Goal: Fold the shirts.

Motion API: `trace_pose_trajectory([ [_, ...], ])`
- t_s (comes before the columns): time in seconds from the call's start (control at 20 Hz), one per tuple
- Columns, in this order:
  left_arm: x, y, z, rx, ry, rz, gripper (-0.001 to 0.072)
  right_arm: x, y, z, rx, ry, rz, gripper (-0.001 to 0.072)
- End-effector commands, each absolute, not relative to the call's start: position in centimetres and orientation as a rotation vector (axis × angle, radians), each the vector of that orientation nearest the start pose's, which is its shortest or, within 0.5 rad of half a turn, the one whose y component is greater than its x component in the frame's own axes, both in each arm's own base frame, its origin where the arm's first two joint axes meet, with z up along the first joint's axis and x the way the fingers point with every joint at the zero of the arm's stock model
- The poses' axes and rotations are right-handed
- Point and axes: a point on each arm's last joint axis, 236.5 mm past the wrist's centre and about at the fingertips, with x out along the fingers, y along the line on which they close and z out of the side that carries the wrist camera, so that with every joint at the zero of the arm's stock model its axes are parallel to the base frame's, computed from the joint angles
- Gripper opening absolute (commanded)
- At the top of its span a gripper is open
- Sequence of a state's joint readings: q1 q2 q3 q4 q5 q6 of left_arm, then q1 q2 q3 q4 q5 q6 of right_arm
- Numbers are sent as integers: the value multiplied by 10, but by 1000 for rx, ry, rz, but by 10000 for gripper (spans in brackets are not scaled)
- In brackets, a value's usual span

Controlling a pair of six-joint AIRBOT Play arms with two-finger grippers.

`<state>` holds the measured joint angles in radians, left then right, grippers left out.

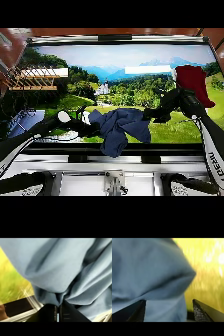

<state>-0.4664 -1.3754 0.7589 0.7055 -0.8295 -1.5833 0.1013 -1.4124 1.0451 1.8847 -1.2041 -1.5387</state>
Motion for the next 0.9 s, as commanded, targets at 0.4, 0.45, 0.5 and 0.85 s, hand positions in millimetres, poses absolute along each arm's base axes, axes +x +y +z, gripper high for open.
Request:
trace_pose_trajectory([
  [0.4, 341, -255, 11, -604, 1238, -576, 32, 365, 112, 5, 57, 1340, 429, 66],
  [0.45, 365, -246, 60, -590, 1101, -611, 32, 377, 109, 44, -36, 1222, 466, 67],
  [0.5, 385, -237, 117, -568, 949, -641, 32, 388, 106, 95, -113, 1072, 481, 66],
  [0.85, 303, -132, 532, -279, -95, -630, 33, 327, 94, 440, -85, 123, 367, 67],
])
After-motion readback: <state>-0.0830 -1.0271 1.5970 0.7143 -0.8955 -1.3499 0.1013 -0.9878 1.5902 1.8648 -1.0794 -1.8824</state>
